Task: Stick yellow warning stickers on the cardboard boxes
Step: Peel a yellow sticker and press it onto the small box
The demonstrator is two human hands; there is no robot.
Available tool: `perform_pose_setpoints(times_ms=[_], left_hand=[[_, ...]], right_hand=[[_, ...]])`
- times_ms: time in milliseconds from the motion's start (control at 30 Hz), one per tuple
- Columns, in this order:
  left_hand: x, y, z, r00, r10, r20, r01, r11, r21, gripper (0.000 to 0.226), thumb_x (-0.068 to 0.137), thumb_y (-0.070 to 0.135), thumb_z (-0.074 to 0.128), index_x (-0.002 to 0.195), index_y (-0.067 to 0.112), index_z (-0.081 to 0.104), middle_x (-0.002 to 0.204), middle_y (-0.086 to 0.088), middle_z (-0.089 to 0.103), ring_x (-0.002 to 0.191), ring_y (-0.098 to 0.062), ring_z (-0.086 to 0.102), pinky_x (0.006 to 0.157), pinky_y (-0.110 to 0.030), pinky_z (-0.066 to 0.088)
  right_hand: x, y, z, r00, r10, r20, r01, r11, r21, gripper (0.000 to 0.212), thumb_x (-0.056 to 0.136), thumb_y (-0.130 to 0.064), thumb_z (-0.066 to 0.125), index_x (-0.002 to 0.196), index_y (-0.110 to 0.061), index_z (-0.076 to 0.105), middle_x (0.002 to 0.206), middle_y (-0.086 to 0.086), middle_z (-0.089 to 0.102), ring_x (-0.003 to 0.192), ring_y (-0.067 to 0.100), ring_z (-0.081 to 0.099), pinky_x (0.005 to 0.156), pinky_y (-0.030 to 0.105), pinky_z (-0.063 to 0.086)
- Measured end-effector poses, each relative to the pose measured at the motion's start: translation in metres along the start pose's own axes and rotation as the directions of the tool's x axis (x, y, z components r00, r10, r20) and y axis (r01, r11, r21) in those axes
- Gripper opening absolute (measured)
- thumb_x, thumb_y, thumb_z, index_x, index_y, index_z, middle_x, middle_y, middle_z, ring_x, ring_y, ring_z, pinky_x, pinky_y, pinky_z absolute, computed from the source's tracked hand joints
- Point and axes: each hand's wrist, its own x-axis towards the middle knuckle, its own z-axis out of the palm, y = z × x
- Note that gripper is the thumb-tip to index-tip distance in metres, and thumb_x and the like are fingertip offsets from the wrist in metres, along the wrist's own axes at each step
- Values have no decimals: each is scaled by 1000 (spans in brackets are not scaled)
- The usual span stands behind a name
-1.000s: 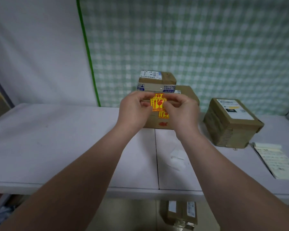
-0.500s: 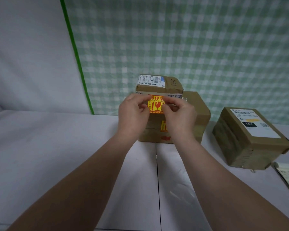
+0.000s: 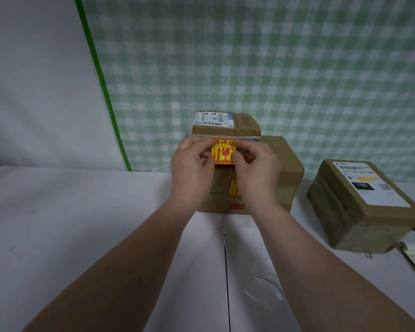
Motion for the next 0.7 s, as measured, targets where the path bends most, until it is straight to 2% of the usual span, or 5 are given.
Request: perform_pose_setpoints(times_ms=[400, 467, 567, 633, 700], left_hand=[[9, -5, 6, 1000, -2, -15, 1, 996, -93, 32, 82, -7, 58, 109, 8, 68, 104, 3, 50, 82, -1, 54, 79, -4, 45], [9, -7, 7, 1000, 13, -7, -14, 997, -81, 32, 83, -6, 59, 110, 8, 68, 105, 3, 49, 84, -4, 55, 81, -8, 47], [10, -9, 8, 999, 44, 15, -44, 998, -35, 32, 83, -2, 61, 111, 10, 67, 104, 3, 48, 91, -13, 57, 84, -18, 51], [9, -11, 8, 997, 80, 9, -80, 996, 45, 30, 83, 6, 64, 111, 14, 68, 104, 5, 46, 98, -13, 50, 85, -24, 49], [8, -10, 7, 995, 84, -57, -77, 990, 120, 26, 82, 14, 66, 108, 17, 67, 107, 3, 42, 102, -12, 37, 86, -22, 39]], right_hand=[[10, 1, 6, 998, -53, -20, 53, 999, -11, 19, 81, -3, 67, 95, -14, 74, 94, -7, 58, 83, 12, 64, 83, 28, 53], [10, 0, 6, 998, -59, -19, 58, 997, -41, 16, 81, -8, 68, 95, -16, 74, 94, -8, 55, 87, 13, 62, 80, 22, 50], [9, -2, 4, 996, -20, -85, 11, 995, -97, 14, 79, -19, 73, 92, -22, 71, 96, -10, 43, 101, 13, 48, 76, 6, 35], [12, -3, 3, 987, 37, -154, -52, 994, -96, 30, 73, -25, 77, 98, -23, 61, 104, -8, 36, 105, 13, 40, 81, 9, 31], [18, -3, 1, 983, 75, -167, -90, 993, -81, 56, 68, -31, 81, 115, -22, 51, 115, -5, 36, 113, 15, 38, 91, 21, 33]])
